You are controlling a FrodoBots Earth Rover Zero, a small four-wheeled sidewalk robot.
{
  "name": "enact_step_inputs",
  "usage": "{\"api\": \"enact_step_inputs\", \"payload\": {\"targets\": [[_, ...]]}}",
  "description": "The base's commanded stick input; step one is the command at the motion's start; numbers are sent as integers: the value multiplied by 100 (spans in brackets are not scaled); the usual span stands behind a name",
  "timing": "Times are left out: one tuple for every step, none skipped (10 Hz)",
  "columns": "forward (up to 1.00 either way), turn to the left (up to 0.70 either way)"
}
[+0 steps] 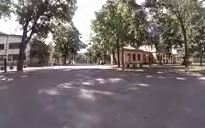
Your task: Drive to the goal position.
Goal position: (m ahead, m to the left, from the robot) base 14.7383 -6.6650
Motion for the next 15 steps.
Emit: {"api": "enact_step_inputs", "payload": {"targets": [[85, 1], [85, 1], [85, 1], [85, 1], [85, 1], [85, 1], [85, 1], [85, 1], [85, 1], [85, 1], [85, 1], [85, 1], [85, 1], [85, 1], [85, 1]]}}
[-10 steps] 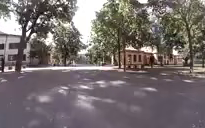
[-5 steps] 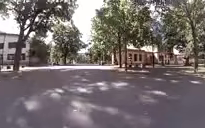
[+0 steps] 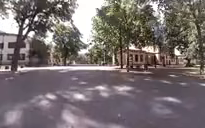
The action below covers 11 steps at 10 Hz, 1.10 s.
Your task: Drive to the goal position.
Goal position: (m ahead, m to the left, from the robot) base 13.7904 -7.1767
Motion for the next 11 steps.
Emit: {"api": "enact_step_inputs", "payload": {"targets": [[85, 1], [85, 1], [85, 1], [85, 1], [85, 1], [85, 1], [85, 1], [85, 1], [85, 1], [85, 1], [85, 1]]}}
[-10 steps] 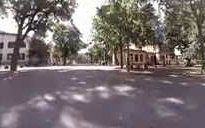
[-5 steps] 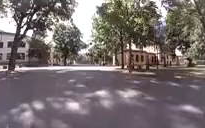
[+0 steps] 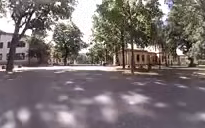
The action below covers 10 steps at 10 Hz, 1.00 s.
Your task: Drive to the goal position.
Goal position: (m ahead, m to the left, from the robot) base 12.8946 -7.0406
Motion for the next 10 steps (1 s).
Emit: {"api": "enact_step_inputs", "payload": {"targets": [[85, 1], [85, 1], [85, 1], [85, 1], [85, 1], [85, 1], [85, 1], [85, 1], [85, 1], [85, 1]]}}
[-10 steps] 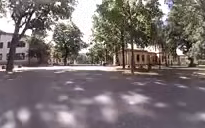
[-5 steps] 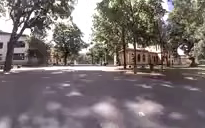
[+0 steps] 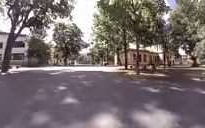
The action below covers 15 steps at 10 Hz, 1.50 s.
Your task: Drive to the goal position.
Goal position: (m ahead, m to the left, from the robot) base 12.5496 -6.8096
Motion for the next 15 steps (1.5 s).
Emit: {"api": "enact_step_inputs", "payload": {"targets": [[85, 1], [85, 1], [85, 1], [85, 1], [85, 1], [85, 1], [85, 1], [85, 1], [85, 1], [85, 1], [85, 1], [85, 1], [85, 1], [85, 1], [85, 1]]}}
